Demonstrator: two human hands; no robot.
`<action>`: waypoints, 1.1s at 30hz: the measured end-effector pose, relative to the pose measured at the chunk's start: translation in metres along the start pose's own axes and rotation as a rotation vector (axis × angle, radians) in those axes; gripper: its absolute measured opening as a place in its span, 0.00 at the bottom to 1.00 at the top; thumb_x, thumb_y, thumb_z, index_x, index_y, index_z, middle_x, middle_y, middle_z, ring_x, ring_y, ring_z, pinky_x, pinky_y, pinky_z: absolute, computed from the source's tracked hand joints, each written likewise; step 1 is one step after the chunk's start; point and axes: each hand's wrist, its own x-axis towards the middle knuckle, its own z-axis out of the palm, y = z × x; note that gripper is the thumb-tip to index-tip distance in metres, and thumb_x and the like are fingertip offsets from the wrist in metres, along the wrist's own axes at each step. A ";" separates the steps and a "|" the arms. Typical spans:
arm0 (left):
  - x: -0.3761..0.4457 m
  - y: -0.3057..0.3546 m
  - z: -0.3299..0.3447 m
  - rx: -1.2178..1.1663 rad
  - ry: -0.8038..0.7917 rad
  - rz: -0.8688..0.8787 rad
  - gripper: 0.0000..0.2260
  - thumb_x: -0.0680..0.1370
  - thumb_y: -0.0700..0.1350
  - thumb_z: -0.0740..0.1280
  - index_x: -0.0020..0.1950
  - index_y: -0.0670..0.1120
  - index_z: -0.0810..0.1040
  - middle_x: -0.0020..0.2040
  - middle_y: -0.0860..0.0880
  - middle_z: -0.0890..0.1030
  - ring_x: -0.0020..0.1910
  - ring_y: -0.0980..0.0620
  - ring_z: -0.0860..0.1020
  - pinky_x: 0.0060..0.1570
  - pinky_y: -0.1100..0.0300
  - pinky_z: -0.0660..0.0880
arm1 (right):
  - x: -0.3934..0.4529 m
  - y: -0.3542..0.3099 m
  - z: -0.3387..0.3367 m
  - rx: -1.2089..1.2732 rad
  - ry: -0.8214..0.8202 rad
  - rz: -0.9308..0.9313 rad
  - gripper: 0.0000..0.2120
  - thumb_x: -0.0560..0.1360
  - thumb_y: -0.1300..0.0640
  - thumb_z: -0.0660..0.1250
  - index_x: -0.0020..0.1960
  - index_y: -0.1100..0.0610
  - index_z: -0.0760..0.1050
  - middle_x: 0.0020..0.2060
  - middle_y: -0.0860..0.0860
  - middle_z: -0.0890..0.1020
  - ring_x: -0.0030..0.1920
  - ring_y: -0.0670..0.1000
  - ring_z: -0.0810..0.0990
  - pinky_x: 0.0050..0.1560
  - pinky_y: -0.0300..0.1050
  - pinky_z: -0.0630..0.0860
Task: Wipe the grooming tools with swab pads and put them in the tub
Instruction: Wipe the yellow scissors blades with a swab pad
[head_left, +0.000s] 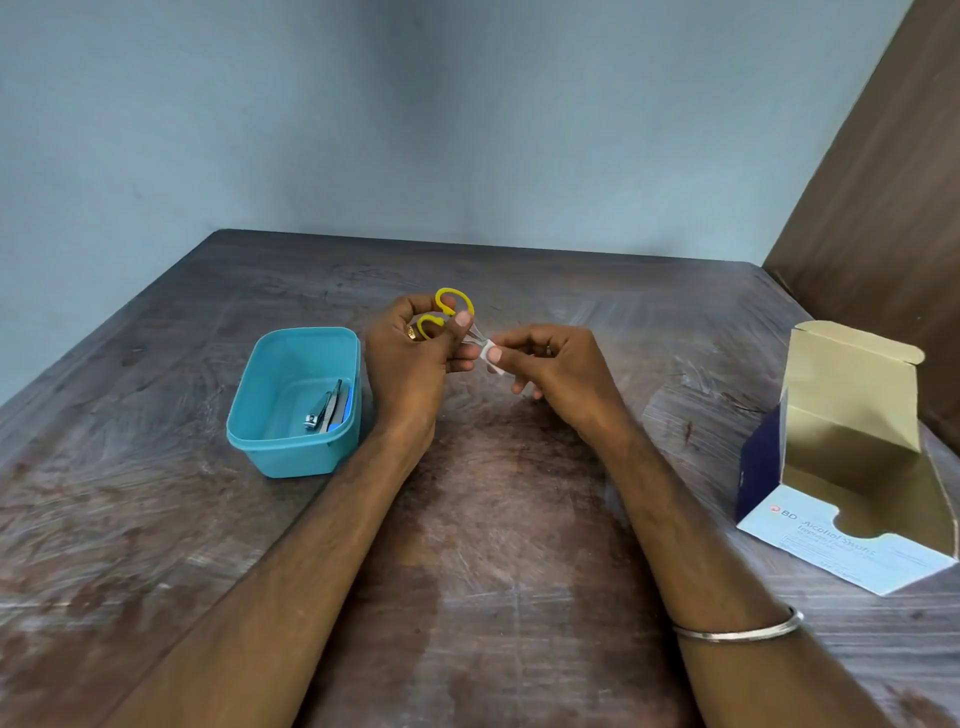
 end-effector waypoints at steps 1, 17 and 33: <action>0.000 0.000 0.000 0.003 -0.005 0.009 0.06 0.75 0.37 0.73 0.45 0.46 0.79 0.33 0.46 0.81 0.29 0.50 0.81 0.31 0.57 0.81 | 0.000 0.000 0.000 -0.009 -0.012 -0.017 0.07 0.74 0.61 0.75 0.51 0.63 0.85 0.40 0.57 0.86 0.28 0.41 0.78 0.28 0.32 0.71; -0.004 0.006 0.003 -0.035 -0.018 -0.007 0.04 0.76 0.38 0.73 0.46 0.46 0.79 0.36 0.43 0.82 0.30 0.48 0.83 0.34 0.55 0.82 | 0.002 0.005 -0.001 -0.136 0.030 -0.064 0.06 0.76 0.56 0.73 0.42 0.58 0.84 0.32 0.52 0.85 0.25 0.51 0.77 0.31 0.44 0.76; -0.001 0.003 0.001 0.025 0.022 0.053 0.03 0.78 0.42 0.70 0.49 0.47 0.77 0.42 0.40 0.83 0.31 0.43 0.83 0.33 0.53 0.82 | 0.005 0.009 -0.012 -0.023 0.138 0.074 0.06 0.76 0.55 0.73 0.44 0.57 0.83 0.37 0.52 0.87 0.30 0.52 0.83 0.26 0.41 0.74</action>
